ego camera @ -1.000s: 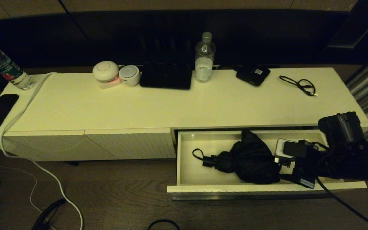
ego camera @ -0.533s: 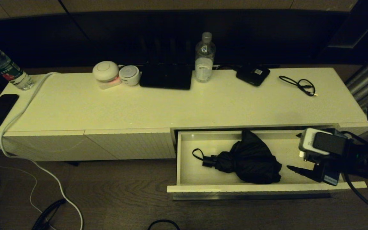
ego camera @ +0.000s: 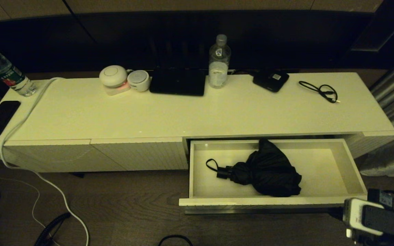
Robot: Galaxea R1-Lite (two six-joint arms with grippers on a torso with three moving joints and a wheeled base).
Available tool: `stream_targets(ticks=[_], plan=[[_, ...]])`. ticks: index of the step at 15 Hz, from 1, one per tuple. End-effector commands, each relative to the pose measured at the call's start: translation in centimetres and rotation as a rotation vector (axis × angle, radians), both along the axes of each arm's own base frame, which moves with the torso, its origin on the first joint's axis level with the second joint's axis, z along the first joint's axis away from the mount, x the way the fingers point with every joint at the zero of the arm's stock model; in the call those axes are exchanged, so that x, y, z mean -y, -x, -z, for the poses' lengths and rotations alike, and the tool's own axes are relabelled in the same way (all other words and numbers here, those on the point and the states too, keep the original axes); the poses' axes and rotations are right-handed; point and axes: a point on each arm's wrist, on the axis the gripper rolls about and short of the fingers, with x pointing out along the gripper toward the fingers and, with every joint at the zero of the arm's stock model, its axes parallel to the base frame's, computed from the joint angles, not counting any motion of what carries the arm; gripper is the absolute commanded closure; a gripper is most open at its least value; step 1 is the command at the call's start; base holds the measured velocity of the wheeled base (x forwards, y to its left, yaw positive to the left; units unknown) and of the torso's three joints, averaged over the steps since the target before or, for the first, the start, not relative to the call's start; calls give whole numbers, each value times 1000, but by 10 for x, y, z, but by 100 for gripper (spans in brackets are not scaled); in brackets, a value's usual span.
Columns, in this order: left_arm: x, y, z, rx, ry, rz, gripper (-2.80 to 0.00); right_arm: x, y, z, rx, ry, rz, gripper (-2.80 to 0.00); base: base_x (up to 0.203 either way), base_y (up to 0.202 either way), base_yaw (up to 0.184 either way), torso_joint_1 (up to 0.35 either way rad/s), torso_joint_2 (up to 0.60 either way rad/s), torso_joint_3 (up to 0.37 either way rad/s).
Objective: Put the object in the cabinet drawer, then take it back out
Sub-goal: Close the drawer
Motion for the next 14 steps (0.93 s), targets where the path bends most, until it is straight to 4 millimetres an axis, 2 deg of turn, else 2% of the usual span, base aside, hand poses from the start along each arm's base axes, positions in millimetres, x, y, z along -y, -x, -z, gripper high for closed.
stream_targets(ticks=[1,4,10,14], plan=[[0,0,0,2,1,-1,0,-1,7,24,-28,13,-23,0,0,0,0,0,0,0],[0,0,0,2,1,-1,0,-5,-6,42,-41,22,-17,0,0,0,0,0,0,0],[0,0,0,2,1,-1,0,-15,-43,72,-89,46,13,0,0,0,0,0,0,0],[0,0,0,2,1,-1,0,-21,-64,84,-77,43,45,0,0,0,0,0,0,0]])
